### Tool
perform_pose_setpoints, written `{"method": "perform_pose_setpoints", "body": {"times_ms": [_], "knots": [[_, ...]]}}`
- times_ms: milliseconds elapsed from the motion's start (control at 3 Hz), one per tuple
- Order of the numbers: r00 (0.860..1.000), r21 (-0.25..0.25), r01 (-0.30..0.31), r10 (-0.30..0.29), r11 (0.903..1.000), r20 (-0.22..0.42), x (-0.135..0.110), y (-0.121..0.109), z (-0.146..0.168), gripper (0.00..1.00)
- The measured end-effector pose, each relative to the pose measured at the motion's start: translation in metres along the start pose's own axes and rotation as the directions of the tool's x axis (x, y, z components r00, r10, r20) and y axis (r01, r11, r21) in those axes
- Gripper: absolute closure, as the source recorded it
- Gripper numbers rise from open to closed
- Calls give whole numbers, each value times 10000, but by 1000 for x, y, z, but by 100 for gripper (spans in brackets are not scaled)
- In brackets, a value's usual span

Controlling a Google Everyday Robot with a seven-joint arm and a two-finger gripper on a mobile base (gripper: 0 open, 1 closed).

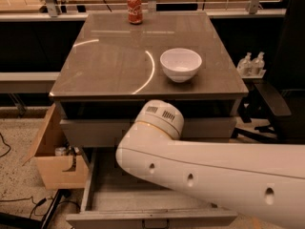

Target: Pick rxbar blueberry from middle drawer and place on counter

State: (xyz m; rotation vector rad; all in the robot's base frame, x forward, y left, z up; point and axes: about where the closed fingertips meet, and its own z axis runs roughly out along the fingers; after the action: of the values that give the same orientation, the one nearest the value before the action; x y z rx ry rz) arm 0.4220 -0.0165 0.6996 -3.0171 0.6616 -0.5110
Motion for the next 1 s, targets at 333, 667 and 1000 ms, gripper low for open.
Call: {"method": "perform_pose_setpoints", "body": {"times_ms": [333, 667, 1000], "knots": [[9989, 408, -169, 187, 9990, -440, 29, -8, -41, 100], [9985, 1498, -293, 358, 9883, -409, 59, -15, -75, 100], [9998, 2843, -177, 208, 9586, -77, 77, -28, -111, 100]]}}
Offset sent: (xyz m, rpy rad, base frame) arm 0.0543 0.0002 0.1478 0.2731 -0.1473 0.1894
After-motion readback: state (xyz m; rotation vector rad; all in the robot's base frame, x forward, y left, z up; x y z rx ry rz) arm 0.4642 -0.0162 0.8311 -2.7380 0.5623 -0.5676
